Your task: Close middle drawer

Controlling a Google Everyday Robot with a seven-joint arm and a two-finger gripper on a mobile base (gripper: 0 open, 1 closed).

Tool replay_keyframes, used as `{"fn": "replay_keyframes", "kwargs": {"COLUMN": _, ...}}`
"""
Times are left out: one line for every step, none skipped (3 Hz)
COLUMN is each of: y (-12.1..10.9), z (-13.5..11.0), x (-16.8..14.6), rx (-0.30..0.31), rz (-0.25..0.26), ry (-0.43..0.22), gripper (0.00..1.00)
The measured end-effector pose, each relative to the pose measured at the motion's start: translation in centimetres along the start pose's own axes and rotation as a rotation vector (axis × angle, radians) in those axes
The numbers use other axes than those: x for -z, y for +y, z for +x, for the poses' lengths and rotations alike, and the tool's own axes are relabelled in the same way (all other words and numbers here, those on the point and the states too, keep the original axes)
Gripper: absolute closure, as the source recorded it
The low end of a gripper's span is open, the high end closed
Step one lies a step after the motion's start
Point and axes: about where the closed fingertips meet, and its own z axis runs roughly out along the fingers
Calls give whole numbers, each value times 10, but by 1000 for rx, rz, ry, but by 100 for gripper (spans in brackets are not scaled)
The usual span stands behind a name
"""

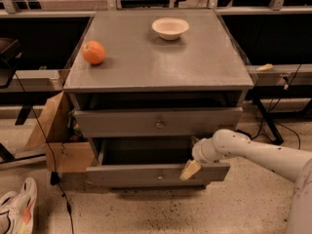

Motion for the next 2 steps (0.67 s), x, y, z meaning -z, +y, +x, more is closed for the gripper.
{"fn": "replay_keyframes", "kwargs": {"y": 7, "z": 8, "x": -4, "rx": 2, "rz": -10, "ry": 6, "gripper": 0}}
{"fn": "replay_keyframes", "kwargs": {"y": 8, "z": 14, "x": -6, "rx": -6, "rz": -5, "ry": 16, "gripper": 19}}
